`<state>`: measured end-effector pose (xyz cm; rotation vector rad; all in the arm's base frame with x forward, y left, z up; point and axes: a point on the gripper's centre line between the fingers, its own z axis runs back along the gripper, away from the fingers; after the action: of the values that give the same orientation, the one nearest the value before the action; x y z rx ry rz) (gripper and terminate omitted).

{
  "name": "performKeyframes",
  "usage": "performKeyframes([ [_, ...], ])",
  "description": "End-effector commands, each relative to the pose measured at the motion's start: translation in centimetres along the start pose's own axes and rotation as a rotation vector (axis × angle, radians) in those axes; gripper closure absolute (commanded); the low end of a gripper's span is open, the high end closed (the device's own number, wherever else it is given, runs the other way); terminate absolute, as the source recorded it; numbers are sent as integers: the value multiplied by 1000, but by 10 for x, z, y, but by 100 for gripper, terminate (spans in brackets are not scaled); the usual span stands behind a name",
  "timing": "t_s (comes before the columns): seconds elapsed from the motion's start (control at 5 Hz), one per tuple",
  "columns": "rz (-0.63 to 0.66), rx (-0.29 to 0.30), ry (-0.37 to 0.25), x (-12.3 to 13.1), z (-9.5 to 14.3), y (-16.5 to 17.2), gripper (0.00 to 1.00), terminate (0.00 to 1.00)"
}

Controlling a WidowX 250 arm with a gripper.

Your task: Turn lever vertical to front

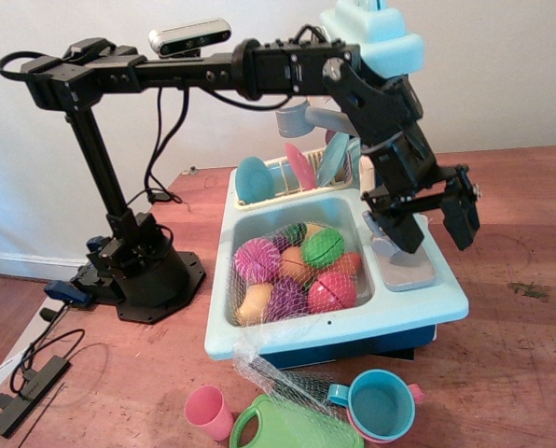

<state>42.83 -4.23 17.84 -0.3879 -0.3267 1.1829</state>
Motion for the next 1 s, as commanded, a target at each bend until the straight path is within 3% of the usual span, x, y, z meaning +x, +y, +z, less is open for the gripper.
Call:
performKeyframes([
  [0.0,29,-68,-28,8,18,2,0,0],
  [0.8,66,-73,-12,-5,-1,39,0,0],
])
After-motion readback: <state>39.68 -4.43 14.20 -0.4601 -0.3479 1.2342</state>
